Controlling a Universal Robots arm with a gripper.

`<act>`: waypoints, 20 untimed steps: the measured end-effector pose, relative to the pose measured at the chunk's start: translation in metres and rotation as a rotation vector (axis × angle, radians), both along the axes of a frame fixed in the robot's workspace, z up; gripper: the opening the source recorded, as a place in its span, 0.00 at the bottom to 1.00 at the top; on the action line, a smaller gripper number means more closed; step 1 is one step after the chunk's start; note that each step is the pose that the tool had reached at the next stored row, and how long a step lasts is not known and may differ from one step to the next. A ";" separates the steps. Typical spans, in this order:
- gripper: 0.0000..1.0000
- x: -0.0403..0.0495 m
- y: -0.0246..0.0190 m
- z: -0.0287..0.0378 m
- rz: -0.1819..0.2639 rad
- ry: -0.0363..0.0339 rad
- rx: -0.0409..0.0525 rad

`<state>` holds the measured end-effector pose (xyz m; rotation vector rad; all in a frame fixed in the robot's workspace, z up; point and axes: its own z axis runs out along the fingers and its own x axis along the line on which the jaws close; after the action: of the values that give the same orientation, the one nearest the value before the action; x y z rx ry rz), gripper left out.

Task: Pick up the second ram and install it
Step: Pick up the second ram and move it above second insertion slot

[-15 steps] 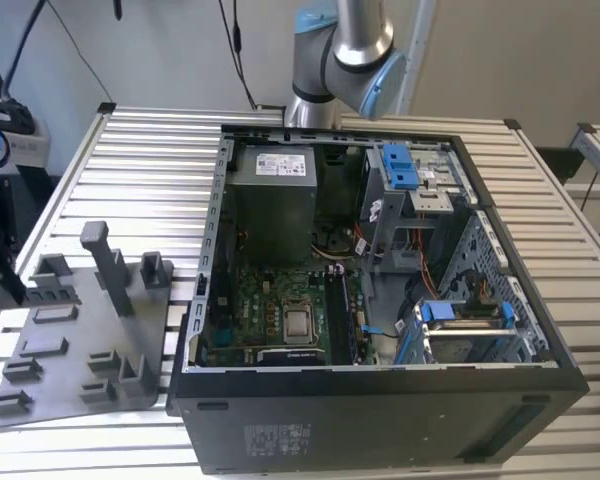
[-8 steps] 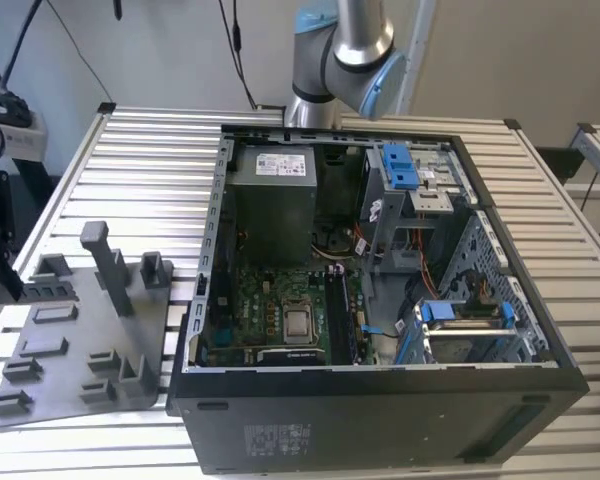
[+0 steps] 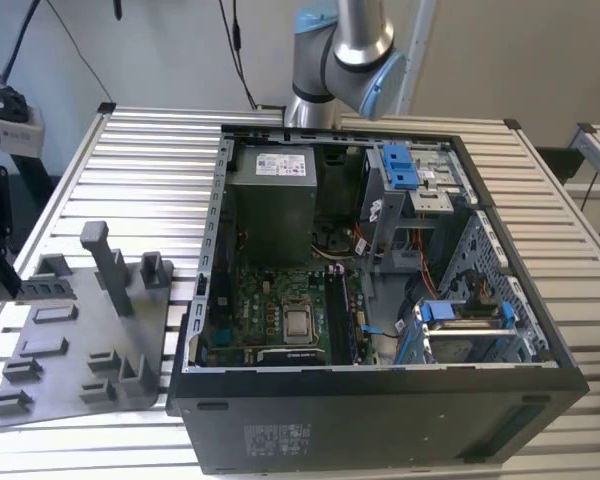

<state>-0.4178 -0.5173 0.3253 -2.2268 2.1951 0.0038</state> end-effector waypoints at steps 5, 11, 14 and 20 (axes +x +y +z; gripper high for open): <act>0.14 0.0000 0.0000 0.0090 -0.010 0.0000 0.0001; 0.14 0.0000 0.0000 0.0183 -0.014 -0.0001 0.0001; 0.14 0.0000 0.0000 0.0225 -0.016 0.0000 0.0000; 0.14 0.0000 0.0000 0.0312 -0.020 -0.0001 0.0001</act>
<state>-0.4178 -0.5172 0.3565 -2.2052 2.2166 0.0036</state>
